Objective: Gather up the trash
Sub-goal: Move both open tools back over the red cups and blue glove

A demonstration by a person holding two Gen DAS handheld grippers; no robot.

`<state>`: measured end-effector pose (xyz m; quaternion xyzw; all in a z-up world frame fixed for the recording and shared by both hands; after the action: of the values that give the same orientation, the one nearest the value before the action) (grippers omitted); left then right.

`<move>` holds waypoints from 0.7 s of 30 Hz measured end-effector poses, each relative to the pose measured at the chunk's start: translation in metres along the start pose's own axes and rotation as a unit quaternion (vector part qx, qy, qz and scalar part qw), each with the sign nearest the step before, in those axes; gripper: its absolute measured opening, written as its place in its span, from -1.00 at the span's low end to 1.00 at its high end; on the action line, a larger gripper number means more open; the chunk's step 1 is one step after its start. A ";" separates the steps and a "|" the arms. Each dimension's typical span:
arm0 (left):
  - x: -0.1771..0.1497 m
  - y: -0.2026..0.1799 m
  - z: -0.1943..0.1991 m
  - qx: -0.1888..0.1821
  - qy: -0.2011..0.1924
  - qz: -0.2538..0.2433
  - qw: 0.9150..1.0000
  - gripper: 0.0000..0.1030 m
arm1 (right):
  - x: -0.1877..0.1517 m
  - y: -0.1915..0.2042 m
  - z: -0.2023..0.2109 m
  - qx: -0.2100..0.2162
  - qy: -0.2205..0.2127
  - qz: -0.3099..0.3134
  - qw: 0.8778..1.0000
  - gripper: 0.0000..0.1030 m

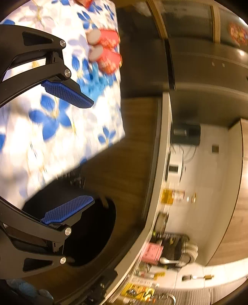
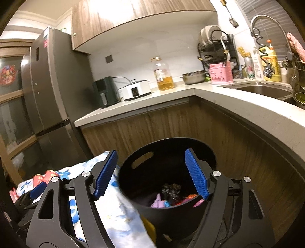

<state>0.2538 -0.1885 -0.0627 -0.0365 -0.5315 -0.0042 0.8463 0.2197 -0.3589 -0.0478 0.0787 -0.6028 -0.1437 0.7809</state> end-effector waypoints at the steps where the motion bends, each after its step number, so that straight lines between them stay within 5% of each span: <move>1: -0.001 0.006 0.001 0.004 0.000 0.004 1.000 0.73 | -0.002 0.006 0.000 0.005 0.001 0.001 1.000 0.41; 21: -0.010 0.151 0.012 0.100 -0.003 0.066 0.993 0.73 | -0.060 0.151 -0.037 0.107 0.068 0.051 0.991 0.41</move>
<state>0.2459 -0.0376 -0.0750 0.0136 -0.5284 0.1052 0.8424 0.2611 -0.1987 -0.0682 0.1406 -0.5633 -0.0332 0.8135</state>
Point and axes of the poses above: each gripper's, at about its wrist camera, not at the fingertips, and z roughly against the way its jaws point, y to its left, x to its top, the point moved 6 cm from there along -z, roughly the way its jaws point, and after that the axes turned 4 degrees about x, right-handed, at the moved point
